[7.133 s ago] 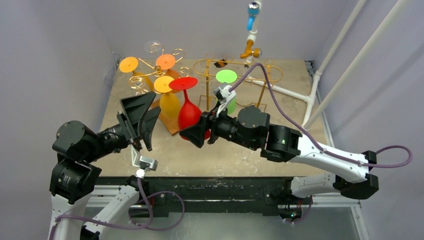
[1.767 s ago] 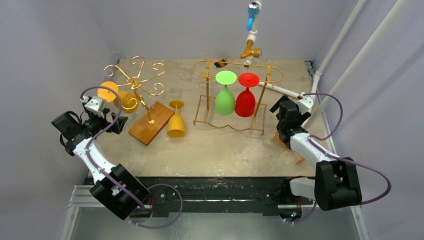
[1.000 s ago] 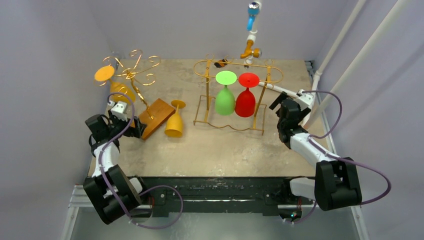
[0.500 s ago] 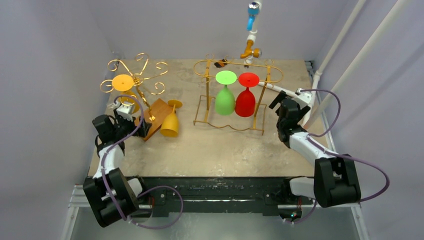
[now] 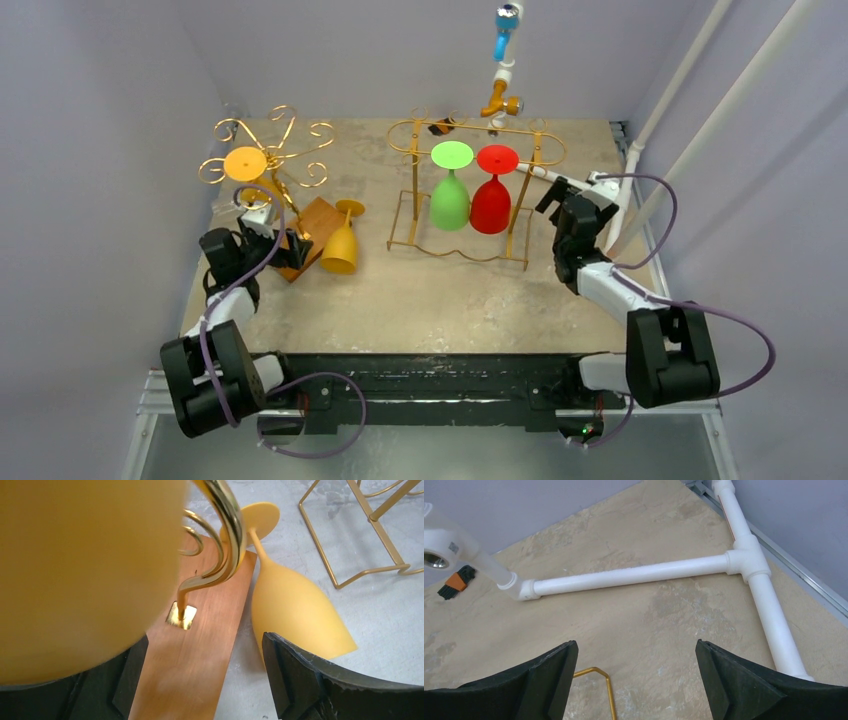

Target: Place the wine glass upside down on the wine glass rack

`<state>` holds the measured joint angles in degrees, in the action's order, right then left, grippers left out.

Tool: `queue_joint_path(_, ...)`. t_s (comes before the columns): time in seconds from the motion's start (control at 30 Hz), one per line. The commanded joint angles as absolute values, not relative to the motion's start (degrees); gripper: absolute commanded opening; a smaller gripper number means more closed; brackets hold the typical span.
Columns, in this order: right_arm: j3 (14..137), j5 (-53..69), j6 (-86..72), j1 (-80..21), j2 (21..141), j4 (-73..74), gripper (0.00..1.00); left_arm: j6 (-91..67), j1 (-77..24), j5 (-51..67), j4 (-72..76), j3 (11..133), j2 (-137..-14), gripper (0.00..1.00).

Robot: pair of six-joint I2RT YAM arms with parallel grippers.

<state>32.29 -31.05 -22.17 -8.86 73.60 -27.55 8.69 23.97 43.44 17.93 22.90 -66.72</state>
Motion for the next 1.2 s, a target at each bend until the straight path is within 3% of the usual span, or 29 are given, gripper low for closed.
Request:
queue_joint_path(0.0,31.7,-30.1,-17.0,-8.6,75.1,-35.1,0.99,2.8,19.1,38.4,31.2,20.2,-68.9,0.91)
queue_joint_path(0.17,30.6,-32.7,-14.1,-8.6,78.4,-38.6,0.99,-5.0,15.3,31.9,44.6,18.1,-74.2,0.91)
queue_joint_path(0.43,25.6,-31.7,-6.7,-8.9,82.1,-52.8,0.99,-8.0,10.5,26.8,66.2,15.5,-86.6,1.0)
queue_joint_path(0.57,23.8,-31.2,-3.7,-9.1,80.8,-58.3,0.99,-7.0,9.8,23.8,59.9,20.2,-89.5,1.0)
queue_joint_path(0.67,24.9,-30.5,-4.5,-9.1,82.9,-56.1,0.99,-6.1,9.5,21.1,68.4,18.0,-92.0,1.0)
queue_joint_path(0.73,21.7,-28.4,-3.7,-9.1,85.0,-63.5,0.99,-5.9,9.3,21.7,73.6,16.5,-94.0,1.0)
queue_joint_path(0.77,20.0,-27.9,-4.0,-9.0,85.1,-68.9,0.99,-5.1,8.8,20.3,70.6,17.0,-93.1,1.0)
queue_joint_path(0.93,19.5,-26.5,-5.4,-8.2,85.1,-68.1,0.99,0.8,1.2,7.9,71.8,14.9,-95.1,1.0)
queue_joint_path(0.97,15.8,-25.0,-5.7,-7.7,85.8,-75.1,0.99,0.8,0.6,7.4,82.2,12.1,-96.8,1.0)
queue_joint_path(1.0,13.6,-26.0,-3.5,-7.6,87.8,-83.6,0.99,1.5,0.5,6.3,78.0,12.3,-94.8,1.0)
queue_joint_path(1.07,15.2,-25.7,-6.1,-7.6,85.6,-75.2,0.99,1.1,0.5,6.3,77.0,13.5,-95.1,1.0)
queue_joint_path(1.17,16.5,-25.9,-5.8,-7.6,86.4,-74.6,0.99,1.7,0.5,6.9,71.9,15.2,-94.0,1.0)
